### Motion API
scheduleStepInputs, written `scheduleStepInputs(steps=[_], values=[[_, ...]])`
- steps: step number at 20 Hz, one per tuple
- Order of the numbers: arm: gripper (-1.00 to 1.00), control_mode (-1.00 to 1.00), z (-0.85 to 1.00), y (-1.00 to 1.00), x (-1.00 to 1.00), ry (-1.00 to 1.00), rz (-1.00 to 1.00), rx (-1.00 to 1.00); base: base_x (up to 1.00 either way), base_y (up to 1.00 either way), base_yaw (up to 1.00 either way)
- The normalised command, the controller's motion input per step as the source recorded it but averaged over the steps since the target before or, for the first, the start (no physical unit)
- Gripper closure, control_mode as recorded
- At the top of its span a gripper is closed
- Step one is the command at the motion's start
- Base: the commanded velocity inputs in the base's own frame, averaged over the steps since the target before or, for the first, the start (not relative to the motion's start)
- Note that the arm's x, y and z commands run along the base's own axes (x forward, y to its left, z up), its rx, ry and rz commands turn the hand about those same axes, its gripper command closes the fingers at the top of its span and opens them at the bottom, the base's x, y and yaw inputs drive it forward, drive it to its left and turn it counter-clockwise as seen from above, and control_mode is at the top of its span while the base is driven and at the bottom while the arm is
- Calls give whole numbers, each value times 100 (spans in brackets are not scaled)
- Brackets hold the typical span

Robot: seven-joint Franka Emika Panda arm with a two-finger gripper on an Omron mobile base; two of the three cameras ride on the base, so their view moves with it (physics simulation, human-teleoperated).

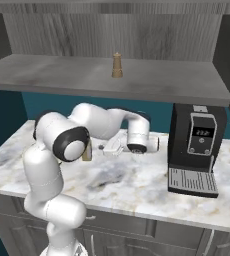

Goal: Retrieve the bottle and the shaker from the cabinet and place them next to the mixing bowl on the counter. Then add garlic from the fridge to the mixing bowl.

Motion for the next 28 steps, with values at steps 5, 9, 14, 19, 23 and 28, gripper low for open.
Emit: scheduleStepInputs(steps=[5,9,14,19,23,28], values=[[-100,-100,26,-53,-89,0,-11,0,0,0,0],[-100,-100,43,-41,-99,0,-17,0,0,0,0],[-100,-100,70,-8,-79,1,-29,0,0,0,0],[-100,-100,63,0,-67,7,-39,0,0,0,0],[-100,-100,78,0,-52,16,-38,0,0,0,0],[-100,-100,79,0,-58,17,-35,0,0,0,0]])
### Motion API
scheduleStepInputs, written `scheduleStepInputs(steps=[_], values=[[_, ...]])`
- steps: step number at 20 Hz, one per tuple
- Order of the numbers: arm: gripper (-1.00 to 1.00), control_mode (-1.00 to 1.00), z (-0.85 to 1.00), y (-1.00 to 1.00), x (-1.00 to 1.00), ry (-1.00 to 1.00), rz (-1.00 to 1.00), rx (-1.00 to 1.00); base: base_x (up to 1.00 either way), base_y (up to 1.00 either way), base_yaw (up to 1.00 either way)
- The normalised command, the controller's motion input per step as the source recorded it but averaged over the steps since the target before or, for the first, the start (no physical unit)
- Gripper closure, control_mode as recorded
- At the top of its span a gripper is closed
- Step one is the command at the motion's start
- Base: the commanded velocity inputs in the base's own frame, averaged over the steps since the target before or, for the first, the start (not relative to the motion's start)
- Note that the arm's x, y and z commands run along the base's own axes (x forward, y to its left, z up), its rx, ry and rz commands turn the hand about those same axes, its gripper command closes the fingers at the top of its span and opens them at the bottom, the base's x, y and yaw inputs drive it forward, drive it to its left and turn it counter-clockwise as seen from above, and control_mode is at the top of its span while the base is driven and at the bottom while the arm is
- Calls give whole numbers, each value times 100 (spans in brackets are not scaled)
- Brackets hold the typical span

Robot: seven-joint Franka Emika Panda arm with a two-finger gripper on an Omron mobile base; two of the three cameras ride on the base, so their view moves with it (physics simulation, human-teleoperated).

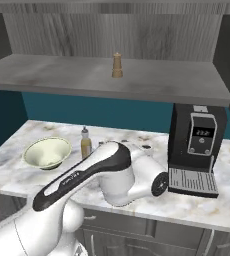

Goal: Retrieve the bottle and the shaker from the cabinet and place them next to the mixing bowl on the counter. Then add garlic from the fridge to the mixing bowl.

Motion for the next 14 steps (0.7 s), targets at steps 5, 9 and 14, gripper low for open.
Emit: scheduleStepInputs(steps=[5,9,14], values=[[-100,-100,76,0,-58,21,-35,0,0,0,0],[-100,-100,77,0,-50,22,-34,0,0,0,0],[-100,-100,76,2,-29,15,-32,-3,0,0,0]])
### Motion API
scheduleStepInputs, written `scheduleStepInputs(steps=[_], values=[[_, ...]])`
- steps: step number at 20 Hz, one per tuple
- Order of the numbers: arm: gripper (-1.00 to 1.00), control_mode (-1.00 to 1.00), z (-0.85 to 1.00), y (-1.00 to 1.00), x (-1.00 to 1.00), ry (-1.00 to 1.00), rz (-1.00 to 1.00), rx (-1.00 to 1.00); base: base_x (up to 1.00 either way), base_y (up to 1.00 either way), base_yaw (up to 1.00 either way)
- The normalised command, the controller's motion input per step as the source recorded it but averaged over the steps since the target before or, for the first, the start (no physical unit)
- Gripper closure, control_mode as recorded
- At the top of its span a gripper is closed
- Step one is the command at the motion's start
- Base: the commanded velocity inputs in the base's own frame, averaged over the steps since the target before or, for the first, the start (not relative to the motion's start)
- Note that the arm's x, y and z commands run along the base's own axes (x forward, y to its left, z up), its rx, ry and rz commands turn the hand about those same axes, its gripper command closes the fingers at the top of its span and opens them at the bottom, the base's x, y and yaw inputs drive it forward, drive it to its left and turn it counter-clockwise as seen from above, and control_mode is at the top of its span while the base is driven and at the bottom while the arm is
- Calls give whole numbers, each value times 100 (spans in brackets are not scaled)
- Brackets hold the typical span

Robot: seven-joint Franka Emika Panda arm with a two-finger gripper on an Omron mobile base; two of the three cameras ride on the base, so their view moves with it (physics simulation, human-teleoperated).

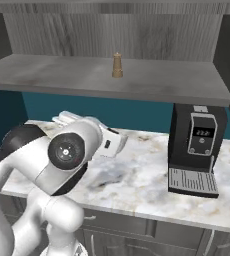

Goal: Retrieve the bottle and the shaker from the cabinet and place them next to the mixing bowl on the counter. Then add garlic from the fridge to the mixing bowl.

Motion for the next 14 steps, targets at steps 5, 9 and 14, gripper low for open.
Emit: scheduleStepInputs(steps=[5,9,14], values=[[-100,-100,68,17,-1,1,-17,-10,0,0,0],[-100,-100,53,21,0,-5,-6,-14,0,0,0],[-100,-100,44,11,-1,-11,0,-14,0,0,0]])
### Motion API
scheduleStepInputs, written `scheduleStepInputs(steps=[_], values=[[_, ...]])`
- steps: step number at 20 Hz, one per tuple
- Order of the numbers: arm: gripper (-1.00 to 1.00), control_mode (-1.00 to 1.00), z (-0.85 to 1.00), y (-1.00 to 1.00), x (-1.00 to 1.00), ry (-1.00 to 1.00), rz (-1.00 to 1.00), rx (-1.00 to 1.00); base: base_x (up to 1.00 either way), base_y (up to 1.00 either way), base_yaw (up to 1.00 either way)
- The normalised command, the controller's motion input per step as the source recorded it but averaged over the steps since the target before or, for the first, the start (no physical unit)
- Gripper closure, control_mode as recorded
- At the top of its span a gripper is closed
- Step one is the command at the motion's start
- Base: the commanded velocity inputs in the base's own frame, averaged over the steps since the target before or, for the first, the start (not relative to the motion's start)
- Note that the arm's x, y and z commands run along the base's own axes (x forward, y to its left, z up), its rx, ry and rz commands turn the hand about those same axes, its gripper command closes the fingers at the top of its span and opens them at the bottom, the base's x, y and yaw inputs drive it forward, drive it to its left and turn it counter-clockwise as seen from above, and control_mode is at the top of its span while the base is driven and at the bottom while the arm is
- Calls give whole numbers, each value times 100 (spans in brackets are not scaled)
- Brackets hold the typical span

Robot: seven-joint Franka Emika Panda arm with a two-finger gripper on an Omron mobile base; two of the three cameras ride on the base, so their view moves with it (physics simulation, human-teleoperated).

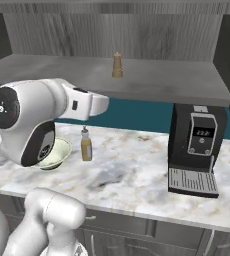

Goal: Retrieve the bottle and the shaker from the cabinet and place them next to the mixing bowl on the counter. Then add garlic from the fridge to the mixing bowl.

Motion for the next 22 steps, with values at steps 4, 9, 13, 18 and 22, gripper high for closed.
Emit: scheduleStepInputs(steps=[4,9,13,18,22], values=[[-100,-100,8,0,-3,-14,0,-19,0,0,0],[-100,-100,16,18,10,-5,-9,-18,0,0,0],[-100,-100,28,21,37,4,-5,-4,0,0,0],[-100,-100,9,1,36,11,-1,0,0,0,0],[-100,-100,0,0,45,10,-1,5,0,0,0]])
